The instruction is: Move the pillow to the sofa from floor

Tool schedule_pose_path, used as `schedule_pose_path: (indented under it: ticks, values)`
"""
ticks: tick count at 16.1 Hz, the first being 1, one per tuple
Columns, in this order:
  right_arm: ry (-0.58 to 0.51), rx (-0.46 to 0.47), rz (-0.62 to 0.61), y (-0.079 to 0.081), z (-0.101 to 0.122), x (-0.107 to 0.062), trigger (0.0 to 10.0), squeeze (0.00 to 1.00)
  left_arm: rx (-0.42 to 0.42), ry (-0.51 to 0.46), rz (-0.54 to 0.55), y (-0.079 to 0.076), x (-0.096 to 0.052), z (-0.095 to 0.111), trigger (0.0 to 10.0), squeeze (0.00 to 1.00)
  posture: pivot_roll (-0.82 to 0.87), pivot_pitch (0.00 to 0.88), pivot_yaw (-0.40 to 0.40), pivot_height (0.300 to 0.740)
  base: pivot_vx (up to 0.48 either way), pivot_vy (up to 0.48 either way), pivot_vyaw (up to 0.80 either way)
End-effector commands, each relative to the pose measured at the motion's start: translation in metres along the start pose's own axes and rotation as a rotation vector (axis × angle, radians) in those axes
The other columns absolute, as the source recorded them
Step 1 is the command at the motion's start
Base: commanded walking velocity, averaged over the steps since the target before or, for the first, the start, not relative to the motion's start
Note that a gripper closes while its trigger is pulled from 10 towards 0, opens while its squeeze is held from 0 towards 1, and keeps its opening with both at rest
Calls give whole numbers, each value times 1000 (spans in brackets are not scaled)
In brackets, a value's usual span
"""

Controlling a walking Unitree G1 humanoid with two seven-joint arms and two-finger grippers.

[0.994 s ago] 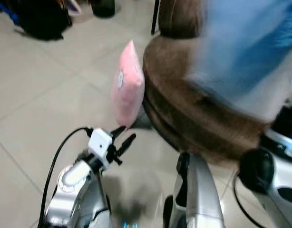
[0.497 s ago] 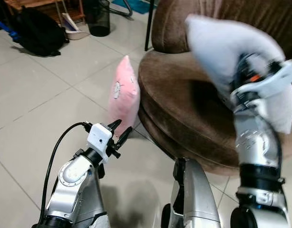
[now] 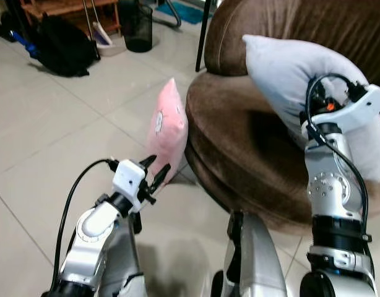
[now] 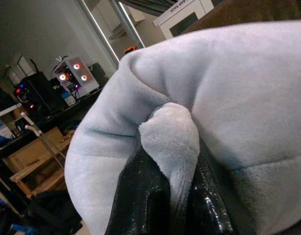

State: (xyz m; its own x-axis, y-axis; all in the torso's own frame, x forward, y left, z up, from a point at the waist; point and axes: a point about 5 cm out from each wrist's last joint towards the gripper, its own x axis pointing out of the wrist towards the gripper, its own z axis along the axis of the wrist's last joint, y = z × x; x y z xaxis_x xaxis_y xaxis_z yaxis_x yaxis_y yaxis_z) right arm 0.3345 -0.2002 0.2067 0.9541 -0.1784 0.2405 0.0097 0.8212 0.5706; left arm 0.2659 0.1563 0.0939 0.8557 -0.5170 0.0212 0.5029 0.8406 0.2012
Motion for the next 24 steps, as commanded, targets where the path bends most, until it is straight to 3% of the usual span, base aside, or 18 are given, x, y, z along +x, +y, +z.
schedule_pose_path:
  ticks: [1, 5, 7, 10, 16, 24]
  values:
    - [11, -20, -58, -11, -1, -5, 10000, 0, 18, -7, 20, 1, 4, 6, 10000, 0, 100, 68, -87, 530, 0, 0, 0]
    - [6, -64, -40, -11, -3, -20, 10000, 0, -33, 4, 39, -7, 3, 7, 10000, 0, 99, 71, -84, 570, 0, 0, 0]
    - [38, -114, -16, -11, -11, -32, 10000, 0, -35, -20, 50, -11, 11, 20, 10000, 0, 98, 69, -84, 590, 0, 0, 0]
    - [45, -90, -30, -11, -13, -44, 10000, 0, -39, -35, 121, -2, 16, 30, 10000, 0, 99, 67, -88, 615, 0, 0, 0]
    - [37, -86, 37, 5, -10, -45, 10000, 0, -8, -33, 181, 10, 17, 36, 10000, 0, 101, 65, -96, 670, 0, 0, 0]
    - [28, -119, -7, -1, -12, -47, 10000, 0, 9, -40, 215, 13, 20, 38, 10000, 0, 102, 56, -97, 740, 0, 0, 0]
